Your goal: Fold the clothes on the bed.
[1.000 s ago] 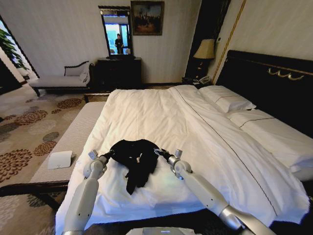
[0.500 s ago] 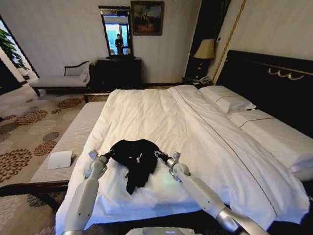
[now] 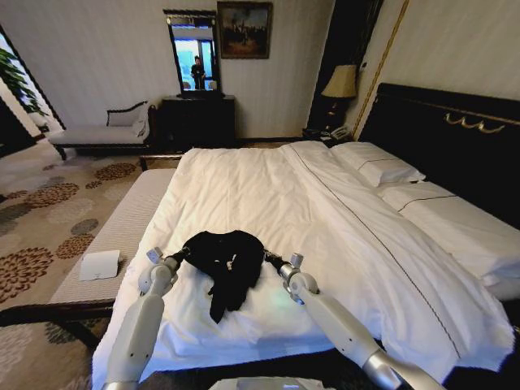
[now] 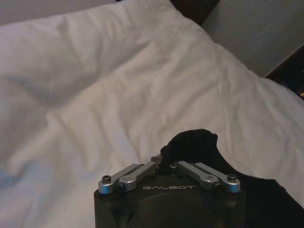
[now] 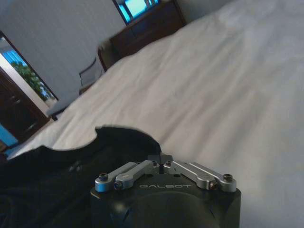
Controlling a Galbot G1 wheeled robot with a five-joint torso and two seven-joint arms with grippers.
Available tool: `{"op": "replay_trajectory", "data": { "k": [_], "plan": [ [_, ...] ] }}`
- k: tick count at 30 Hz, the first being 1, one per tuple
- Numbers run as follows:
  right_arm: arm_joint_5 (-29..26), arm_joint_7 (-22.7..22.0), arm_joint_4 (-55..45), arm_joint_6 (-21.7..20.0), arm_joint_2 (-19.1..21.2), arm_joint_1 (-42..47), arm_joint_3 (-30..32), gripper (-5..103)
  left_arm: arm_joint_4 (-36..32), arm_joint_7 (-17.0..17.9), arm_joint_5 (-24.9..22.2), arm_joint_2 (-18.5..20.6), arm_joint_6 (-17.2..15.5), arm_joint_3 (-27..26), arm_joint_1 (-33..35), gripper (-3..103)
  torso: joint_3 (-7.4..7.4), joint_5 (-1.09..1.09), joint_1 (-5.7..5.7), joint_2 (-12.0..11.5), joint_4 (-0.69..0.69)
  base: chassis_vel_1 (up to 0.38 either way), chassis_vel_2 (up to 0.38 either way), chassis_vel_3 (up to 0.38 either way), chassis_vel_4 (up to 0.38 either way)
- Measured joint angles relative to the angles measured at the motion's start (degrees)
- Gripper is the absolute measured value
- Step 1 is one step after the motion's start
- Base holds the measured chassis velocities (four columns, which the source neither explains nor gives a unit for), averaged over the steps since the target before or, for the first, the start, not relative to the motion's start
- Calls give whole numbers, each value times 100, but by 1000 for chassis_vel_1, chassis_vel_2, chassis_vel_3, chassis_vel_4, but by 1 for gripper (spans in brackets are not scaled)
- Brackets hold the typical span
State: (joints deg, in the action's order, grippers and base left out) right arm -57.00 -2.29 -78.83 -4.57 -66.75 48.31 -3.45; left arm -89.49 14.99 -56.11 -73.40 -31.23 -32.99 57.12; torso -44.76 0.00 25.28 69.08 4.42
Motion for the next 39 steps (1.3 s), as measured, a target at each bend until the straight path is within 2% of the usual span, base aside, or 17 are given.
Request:
{"op": "replay_trajectory", "data": {
  "k": [3,12,14,17,18,23,24,26,27,30,32,33,35,36,39],
  "plan": [
    [3,-1,-260,47,127,79,138,0,-215,43,-112,116,-21,-39,47,1,0,0,0,0,0,0,0,0,0],
    [-511,20,-2445,269,1174,458,1185,0,-2153,421,-1089,925,-232,-513,115,1,1,0,-1,1,0,0,0,0,0],
    [-634,26,-2654,281,1285,458,1319,0,-2331,485,-1223,1048,-251,-551,53,1,1,-1,-2,1,0,0,0,0,0],
    [-981,38,-3155,313,1612,297,1640,0,-2704,648,-1652,1458,-278,-598,-236,1,1,0,-1,1,1,0,0,0,0],
    [-981,38,-3155,313,1612,297,1640,0,-2704,648,-1652,1458,-278,-598,-236,1,1,0,-1,1,1,0,0,0,0],
    [-1787,34,-4199,360,2313,-309,2215,0,-3333,842,-2489,2438,-263,-894,-759,1,0,-2,1,1,1,0,0,0,0],
    [-1787,34,-4199,360,2313,-309,2215,0,-3333,842,-2489,2438,-263,-894,-759,1,0,-2,1,1,1,0,0,0,0],
    [-1956,-15,-4712,383,2627,-387,2503,0,-3777,903,-2978,2911,-240,-1318,-716,1,0,-1,0,1,-1,0,0,0,0],
    [-1956,-15,-4712,383,2627,-387,2503,0,-3777,903,-2978,2911,-240,-1318,-716,1,0,-1,0,1,-1,0,0,0,0],
    [-2049,-47,-5356,412,2893,-59,3092,0,-4370,978,-3649,3346,-180,-2013,-461,1,2,-1,-2,2,0,0,0,0,0],
    [-2054,-46,-5439,411,2910,12,3187,0,-4451,988,-3746,3403,-162,-2135,-411,1,2,-1,-2,2,0,0,0,0,0],
    [-2058,-46,-5593,411,2931,144,3388,0,-4602,1026,-3958,3502,-121,-2375,-313,1,2,1,-2,2,1,0,0,0,0],
    [-2059,-114,-6008,379,2926,511,3997,0,-5006,1222,-4714,3720,-62,-3213,-19,1,1,0,-1,2,0,0,0,0,0],
    [-2059,-114,-6008,379,2926,511,3997,0,-5006,1222,-4714,3720,-62,-3213,-19,1,1,0,-1,2,0,0,0,0,0],
    [-2124,-319,-6444,271,2883,967,4742,0,-5372,1282,-5369,3824,-61,-4038,398,1,1,0,0,1,-1,0,0,0,0]
  ]
}}
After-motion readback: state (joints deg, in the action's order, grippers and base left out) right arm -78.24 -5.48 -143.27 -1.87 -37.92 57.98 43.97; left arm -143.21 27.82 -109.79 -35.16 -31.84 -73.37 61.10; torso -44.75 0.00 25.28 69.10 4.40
